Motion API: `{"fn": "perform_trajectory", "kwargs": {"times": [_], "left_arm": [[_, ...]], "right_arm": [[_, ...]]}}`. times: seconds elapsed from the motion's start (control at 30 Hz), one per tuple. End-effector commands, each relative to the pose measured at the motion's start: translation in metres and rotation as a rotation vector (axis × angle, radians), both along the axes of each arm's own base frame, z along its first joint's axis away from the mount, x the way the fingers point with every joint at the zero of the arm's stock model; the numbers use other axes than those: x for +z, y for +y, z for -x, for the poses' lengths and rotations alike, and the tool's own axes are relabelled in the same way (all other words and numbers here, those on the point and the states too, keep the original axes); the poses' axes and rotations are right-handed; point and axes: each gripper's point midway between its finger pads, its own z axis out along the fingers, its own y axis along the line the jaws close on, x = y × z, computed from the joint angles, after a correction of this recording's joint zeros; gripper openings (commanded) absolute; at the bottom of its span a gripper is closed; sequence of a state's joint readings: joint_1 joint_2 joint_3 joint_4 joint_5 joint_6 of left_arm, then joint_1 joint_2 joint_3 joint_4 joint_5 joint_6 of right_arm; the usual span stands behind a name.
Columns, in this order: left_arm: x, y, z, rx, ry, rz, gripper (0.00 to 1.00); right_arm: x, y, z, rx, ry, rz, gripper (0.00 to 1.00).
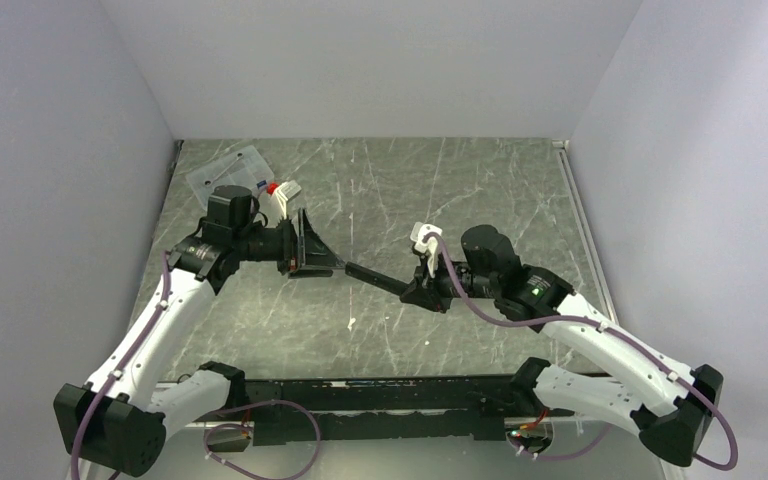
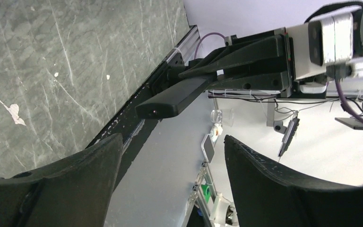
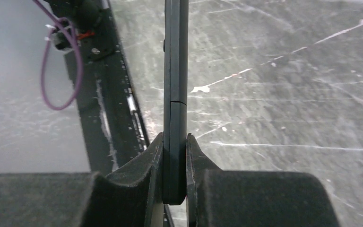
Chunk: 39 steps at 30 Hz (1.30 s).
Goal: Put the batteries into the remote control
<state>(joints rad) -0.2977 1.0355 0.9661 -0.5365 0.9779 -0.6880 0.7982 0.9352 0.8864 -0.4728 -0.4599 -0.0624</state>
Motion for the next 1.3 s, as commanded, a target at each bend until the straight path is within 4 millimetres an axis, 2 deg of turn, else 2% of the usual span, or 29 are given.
{"fn": "perform_trajectory", "kwargs": {"times": [0.0, 0.33, 0.5, 0.73, 0.9, 1.03, 1.27], "left_arm": [[0.026, 0.000, 0.008, -0.073, -0.142, 0.044, 0.86], [0.039, -0.003, 0.021, -0.157, -0.206, 0.125, 0.86], [0.039, -0.004, 0.024, -0.179, -0.211, 0.149, 0.86], [0.042, -0.005, 0.028, -0.214, -0.214, 0.185, 0.81], [0.043, -0.005, 0.032, -0.233, -0.226, 0.200, 0.71], [0.044, -0.005, 0.033, -0.237, -0.233, 0.200, 0.52], [0.043, -0.005, 0.032, -0.240, -0.225, 0.208, 0.29]], "right_arm": [[0.032, 0.010, 0.015, 0.084, 0.118, -0.110, 0.00], [0.050, 0.019, 0.022, 0.165, 0.329, -0.244, 0.00], [0.063, 0.025, 0.028, 0.211, 0.405, -0.316, 0.00], [0.065, 0.031, 0.025, 0.208, 0.483, -0.337, 0.00], [0.065, 0.034, 0.026, 0.229, 0.527, -0.340, 0.00], [0.063, 0.038, 0.025, 0.241, 0.574, -0.343, 0.00], [0.058, 0.041, 0.028, 0.273, 0.651, -0.343, 0.00]]}}
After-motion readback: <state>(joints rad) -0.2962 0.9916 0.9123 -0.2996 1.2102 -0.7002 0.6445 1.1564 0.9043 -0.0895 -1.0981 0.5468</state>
